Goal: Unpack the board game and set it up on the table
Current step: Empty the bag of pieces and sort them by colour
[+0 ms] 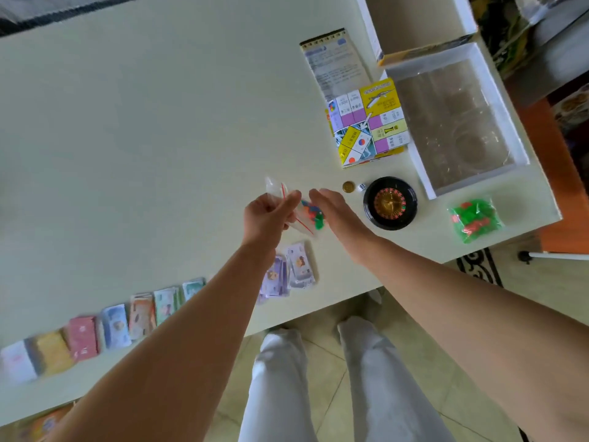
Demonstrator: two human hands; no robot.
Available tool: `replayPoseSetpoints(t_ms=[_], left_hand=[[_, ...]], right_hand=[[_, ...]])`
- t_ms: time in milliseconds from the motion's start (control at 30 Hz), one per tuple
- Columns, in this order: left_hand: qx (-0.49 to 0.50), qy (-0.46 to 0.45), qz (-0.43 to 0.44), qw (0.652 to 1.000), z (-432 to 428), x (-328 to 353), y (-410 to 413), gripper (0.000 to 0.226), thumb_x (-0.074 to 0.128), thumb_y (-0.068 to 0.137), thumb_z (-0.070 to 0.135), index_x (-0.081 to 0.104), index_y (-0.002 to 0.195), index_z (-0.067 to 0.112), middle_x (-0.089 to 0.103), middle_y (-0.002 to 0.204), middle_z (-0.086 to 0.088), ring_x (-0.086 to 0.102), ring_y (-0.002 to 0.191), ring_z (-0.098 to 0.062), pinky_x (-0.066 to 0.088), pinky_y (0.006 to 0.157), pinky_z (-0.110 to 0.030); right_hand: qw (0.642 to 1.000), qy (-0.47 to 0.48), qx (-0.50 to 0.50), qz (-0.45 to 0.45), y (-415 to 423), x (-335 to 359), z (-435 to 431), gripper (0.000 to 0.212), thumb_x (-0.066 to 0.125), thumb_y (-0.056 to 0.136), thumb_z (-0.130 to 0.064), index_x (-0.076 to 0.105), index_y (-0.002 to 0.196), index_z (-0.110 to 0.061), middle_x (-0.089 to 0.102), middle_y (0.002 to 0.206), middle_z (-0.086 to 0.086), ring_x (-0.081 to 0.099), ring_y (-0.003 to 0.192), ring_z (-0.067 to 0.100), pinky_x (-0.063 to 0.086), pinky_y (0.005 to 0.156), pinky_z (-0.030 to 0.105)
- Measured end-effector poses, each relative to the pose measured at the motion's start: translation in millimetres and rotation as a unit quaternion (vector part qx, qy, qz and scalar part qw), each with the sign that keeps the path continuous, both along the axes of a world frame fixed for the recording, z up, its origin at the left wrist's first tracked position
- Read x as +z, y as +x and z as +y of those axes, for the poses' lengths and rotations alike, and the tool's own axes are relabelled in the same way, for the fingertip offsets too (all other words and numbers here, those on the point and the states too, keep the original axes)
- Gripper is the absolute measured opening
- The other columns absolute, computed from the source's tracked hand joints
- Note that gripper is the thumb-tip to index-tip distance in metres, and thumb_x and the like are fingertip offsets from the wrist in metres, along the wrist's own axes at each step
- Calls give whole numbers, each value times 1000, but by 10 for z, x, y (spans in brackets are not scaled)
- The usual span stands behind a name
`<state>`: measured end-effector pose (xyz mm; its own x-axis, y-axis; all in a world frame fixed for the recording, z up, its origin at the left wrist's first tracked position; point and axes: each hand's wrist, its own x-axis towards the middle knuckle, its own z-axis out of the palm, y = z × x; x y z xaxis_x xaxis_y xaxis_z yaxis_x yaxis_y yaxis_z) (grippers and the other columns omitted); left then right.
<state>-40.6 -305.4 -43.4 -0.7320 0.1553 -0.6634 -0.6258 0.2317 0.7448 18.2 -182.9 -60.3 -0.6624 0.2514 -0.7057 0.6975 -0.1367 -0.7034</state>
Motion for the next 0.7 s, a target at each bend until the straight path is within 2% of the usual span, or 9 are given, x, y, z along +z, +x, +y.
replayPoseSetpoints(t_ms=[67, 133, 233, 300, 367, 433, 500, 600, 700], left_hand=[[26, 7, 19, 999, -197, 51, -113, 30, 73, 84, 22, 52, 65, 14, 57, 59, -3, 55, 60, -17, 50, 63, -27], [42, 5, 35, 998, -410, 68, -221, 30, 70, 86, 23, 50, 66, 13, 54, 56, -1, 49, 52, -12, 43, 53, -18], [59, 5, 44, 997, -754, 21, -385, 33, 65, 90, 26, 50, 69, 7, 53, 58, -5, 48, 52, -12, 43, 52, -19], [63, 10, 46, 997, -926, 1, -452, 28, 62, 92, 26, 52, 77, 5, 52, 63, -7, 50, 53, -12, 44, 51, -19], [55, -8, 61, 997, -1154, -37, -526, 27, 63, 92, 23, 51, 75, 5, 54, 61, -6, 50, 48, -7, 43, 50, -18], [35, -46, 78, 995, -1391, -103, -582, 26, 68, 88, 20, 52, 71, 10, 59, 57, -2, 52, 47, -7, 44, 52, -22], [8, -120, 91, 989, -1573, -181, -611, 21, 71, 83, 20, 55, 71, 16, 62, 58, -1, 57, 53, -14, 45, 57, -30], [-1, -227, 104, 968, -1783, -228, -627, 8, 66, 81, 17, 59, 78, 21, 66, 62, -2, 65, 65, -24, 45, 58, -30], [27, -222, 100, 969, -1903, -247, -599, 6, 63, 78, 19, 63, 83, 22, 66, 68, -6, 62, 64, -23, 44, 59, -29]], right_hand=[[998, 45, -26, 32, -138, 56, -257, 52, 49, 93, -54, 43, 136, -25, 41, 139, -2, 39, 130, 13, 32, 98, 28], [995, 64, -34, 67, -281, 107, -501, 37, 51, 89, -59, 54, 118, -36, 49, 128, -9, 44, 124, 8, 35, 101, 28], [996, -6, 41, 77, -502, 212, -841, 23, 61, 87, -50, 62, 93, -28, 67, 96, -11, 61, 90, 4, 44, 74, 20], [993, -5, 96, 67, -598, 211, -987, 25, 71, 82, -44, 64, 91, -22, 69, 86, -8, 62, 75, 3, 43, 63, 15], [992, 21, 109, 65, -696, 173, -1154, 21, 73, 82, -33, 64, 88, -15, 67, 80, -3, 59, 68, 6, 44, 59, 16], [994, 40, 80, 68, -770, 101, -1290, 9, 67, 86, -16, 61, 83, -11, 67, 78, 4, 60, 66, 13, 46, 57, 22], [995, 77, 35, 58, -807, 17, -1340, 9, 62, 86, -9, 57, 79, -10, 66, 77, 7, 63, 65, 17, 47, 54, 26], [989, 144, 6, 34, -856, -78, -1390, 13, 60, 84, -13, 52, 73, -15, 65, 79, 6, 63, 69, 19, 52, 58, 30], [981, 182, 59, 8, -945, -141, -1465, 19, 59, 84, -22, 47, 70, -20, 64, 84, 2, 58, 76, 20, 45, 68, 27]])
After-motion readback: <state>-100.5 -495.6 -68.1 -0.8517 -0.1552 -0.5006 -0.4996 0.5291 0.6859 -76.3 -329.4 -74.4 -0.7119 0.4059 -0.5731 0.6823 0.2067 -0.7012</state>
